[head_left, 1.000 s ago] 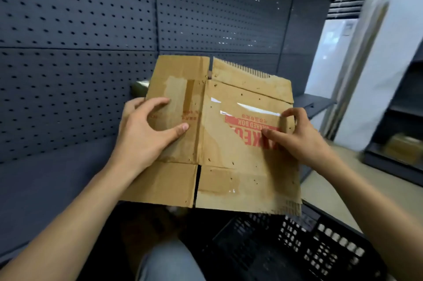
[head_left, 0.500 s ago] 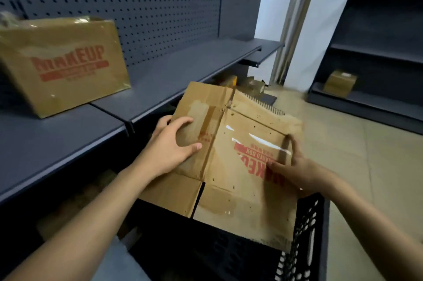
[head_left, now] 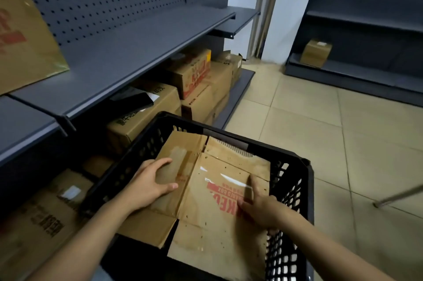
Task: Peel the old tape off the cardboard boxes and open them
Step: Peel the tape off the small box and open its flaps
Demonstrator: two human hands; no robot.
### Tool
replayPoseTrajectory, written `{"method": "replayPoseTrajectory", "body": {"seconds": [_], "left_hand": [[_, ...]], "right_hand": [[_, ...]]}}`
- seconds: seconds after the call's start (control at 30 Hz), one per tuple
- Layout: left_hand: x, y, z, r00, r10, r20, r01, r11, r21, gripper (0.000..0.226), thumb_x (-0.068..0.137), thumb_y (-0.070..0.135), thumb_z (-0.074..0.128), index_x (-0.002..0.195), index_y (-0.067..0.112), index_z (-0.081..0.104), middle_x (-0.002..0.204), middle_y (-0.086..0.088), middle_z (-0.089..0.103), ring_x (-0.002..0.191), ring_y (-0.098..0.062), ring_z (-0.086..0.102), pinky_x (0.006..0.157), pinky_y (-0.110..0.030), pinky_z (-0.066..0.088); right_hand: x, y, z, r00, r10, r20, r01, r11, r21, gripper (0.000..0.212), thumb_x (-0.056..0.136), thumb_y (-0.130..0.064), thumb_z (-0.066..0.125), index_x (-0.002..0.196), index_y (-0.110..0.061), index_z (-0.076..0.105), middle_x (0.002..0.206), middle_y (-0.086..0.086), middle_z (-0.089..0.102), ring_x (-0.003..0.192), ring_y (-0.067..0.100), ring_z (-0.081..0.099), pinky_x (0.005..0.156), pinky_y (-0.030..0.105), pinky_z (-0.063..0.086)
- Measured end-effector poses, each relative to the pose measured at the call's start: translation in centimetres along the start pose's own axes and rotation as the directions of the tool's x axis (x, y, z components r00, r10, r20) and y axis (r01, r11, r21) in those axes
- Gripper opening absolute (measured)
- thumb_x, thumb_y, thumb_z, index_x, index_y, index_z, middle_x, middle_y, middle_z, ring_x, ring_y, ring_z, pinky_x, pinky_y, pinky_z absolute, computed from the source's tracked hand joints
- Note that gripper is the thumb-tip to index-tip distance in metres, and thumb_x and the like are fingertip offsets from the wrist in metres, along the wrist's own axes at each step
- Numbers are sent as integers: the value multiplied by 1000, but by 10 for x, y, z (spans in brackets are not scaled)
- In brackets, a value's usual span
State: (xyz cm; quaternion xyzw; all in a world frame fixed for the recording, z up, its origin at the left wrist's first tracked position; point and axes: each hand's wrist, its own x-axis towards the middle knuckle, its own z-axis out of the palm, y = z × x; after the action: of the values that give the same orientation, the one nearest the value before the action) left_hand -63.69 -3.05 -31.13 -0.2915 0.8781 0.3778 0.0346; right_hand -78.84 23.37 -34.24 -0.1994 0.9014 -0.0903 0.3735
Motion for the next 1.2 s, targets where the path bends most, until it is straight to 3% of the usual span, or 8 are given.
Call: {"method": "replayPoseTrajectory", "body": {"seconds": [0.23,0.37,0.43,0.53,0.7,1.0,1.1,1.2], "left_hand": [[26,-28,29,991,-106,82,105,994,18,83,79,42,80,150,31,36,146,-1,31,133,-23,38,111,-40,35],[44,-38,40,981,-138,133,132,990,48,81,80,38,80,148,29,38,145,-3,30,133,-25,38,113,-42,34],[54,-42,44,975,-157,159,146,987,73,78,80,36,80,146,29,40,143,-3,31,133,-27,39,112,-44,36],[71,-46,51,963,-180,202,160,981,113,67,81,35,79,138,28,43,138,-3,31,127,-26,42,110,-42,38],[89,-55,73,937,-216,276,151,959,239,49,84,37,76,117,25,42,130,-7,30,114,-27,46,103,-43,43],[115,-68,105,815,-345,466,157,905,395,91,87,36,73,153,20,13,159,-26,6,140,-43,32,114,-50,33],[114,-62,112,763,-341,550,93,899,429,89,93,36,67,158,20,10,164,-18,5,147,-38,22,117,-45,26],[116,-60,116,711,-332,620,18,890,455,84,96,43,59,159,23,8,165,-8,11,150,-30,19,119,-39,22]], "right_hand": [[43,9,28,995,57,86,-57,998,-10,85,102,-51,40,153,-30,-24,142,22,51,116,29,63,89,34,48],[69,11,47,991,95,93,-97,995,20,87,99,-50,48,155,-32,-17,138,22,55,109,30,67,73,29,48],[80,10,56,988,119,98,-123,992,31,84,98,-49,50,155,-32,-9,137,20,55,112,31,63,86,34,50],[94,9,67,986,150,71,-157,983,94,78,96,-48,53,153,-38,1,136,20,54,113,31,60,96,38,49],[114,15,93,976,213,37,-216,960,178,84,96,-46,55,155,-41,-4,142,27,45,119,36,57,97,36,48],[131,25,114,967,254,20,-252,941,227,88,95,-45,57,155,-42,-7,147,33,36,124,39,53,99,32,45],[129,25,115,966,260,0,-258,956,138,87,99,-45,49,156,-34,-16,145,33,39,123,36,56,101,34,45],[124,14,119,949,304,-90,-308,951,-33,82,99,-49,45,156,-34,-13,154,31,16,135,42,41,105,44,44]]}}
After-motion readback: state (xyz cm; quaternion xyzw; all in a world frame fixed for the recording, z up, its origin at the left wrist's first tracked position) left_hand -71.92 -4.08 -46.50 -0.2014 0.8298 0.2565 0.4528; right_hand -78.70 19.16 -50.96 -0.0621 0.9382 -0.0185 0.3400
